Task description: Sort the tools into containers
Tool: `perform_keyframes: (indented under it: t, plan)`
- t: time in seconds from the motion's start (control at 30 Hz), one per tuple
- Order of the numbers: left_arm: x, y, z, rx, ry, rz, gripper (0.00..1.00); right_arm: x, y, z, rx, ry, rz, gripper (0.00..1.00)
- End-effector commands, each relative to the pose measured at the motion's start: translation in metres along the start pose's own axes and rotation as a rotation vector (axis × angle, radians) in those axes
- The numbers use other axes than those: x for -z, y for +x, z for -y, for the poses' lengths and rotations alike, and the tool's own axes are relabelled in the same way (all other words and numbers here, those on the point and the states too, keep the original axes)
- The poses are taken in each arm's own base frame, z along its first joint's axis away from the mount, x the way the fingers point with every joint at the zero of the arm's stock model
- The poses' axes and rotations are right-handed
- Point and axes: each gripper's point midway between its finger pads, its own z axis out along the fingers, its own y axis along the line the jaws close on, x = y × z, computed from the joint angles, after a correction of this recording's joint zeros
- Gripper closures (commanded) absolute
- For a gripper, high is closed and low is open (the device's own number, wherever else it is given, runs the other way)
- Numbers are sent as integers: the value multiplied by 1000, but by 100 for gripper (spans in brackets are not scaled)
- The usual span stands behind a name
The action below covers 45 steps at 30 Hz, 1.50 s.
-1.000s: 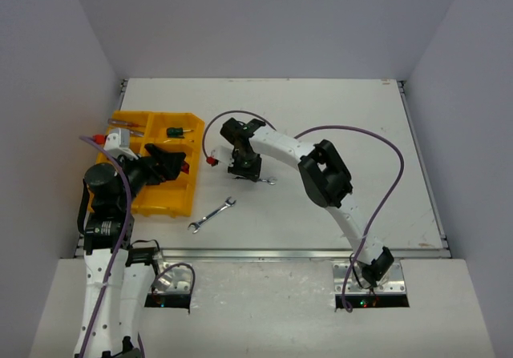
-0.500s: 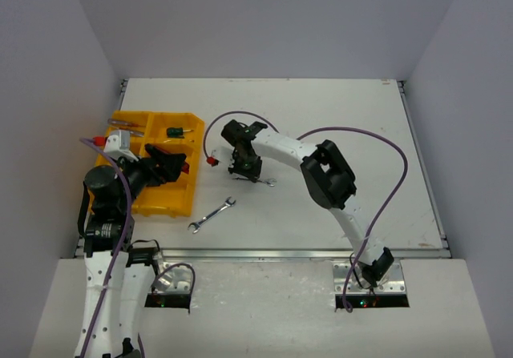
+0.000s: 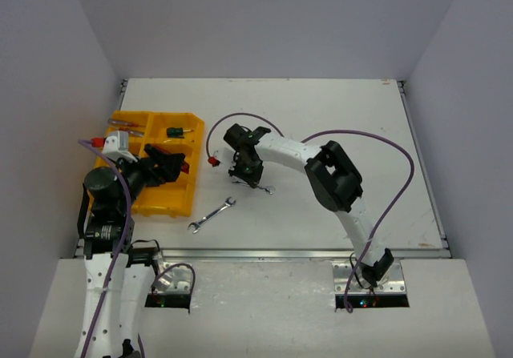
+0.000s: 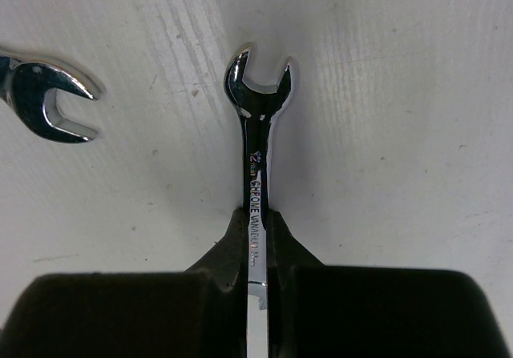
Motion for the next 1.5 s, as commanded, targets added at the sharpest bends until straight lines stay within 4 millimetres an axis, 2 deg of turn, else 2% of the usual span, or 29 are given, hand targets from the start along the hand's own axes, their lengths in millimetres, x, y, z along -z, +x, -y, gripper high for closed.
perform_keyframes:
  t: [0.0, 0.4, 0.5, 0.63, 0.8, 0.97, 1.03, 1.07, 1.23, 1.4, 1.47]
  plan:
    - [2, -13, 6, -28, 13, 50, 0, 30, -24, -11, -21, -12, 110, 100]
    - [4, -16, 4, -27, -5, 64, 0, 60, -43, -12, -62, 1, 204, 100]
    - [4, -16, 3, -27, -11, 66, 0, 76, -60, -16, -71, -18, 291, 100]
    - [5, -20, 1, -26, -31, 77, 0, 108, -91, -22, -71, -43, 456, 100]
    - [10, -29, -2, -22, -70, 106, 0, 144, -137, -35, -74, -136, 655, 100]
    - [19, -51, -9, -3, -169, 161, 0, 171, -172, -45, -110, -232, 796, 100]
    - [26, -70, -9, 1, -214, 208, 0, 179, -184, -49, -119, -273, 857, 100]
    - [27, -74, -8, 6, -222, 209, 0, 183, -192, -51, -118, -286, 891, 100]
    - [31, -92, 3, 3, -206, 233, 0, 184, -217, -61, -72, -294, 970, 100]
    - [43, -112, 13, -15, -214, 269, 0, 172, -248, -75, -41, -308, 1021, 100]
    - [44, -112, 14, -17, -211, 270, 0, 162, -255, -82, -32, -313, 1014, 100]
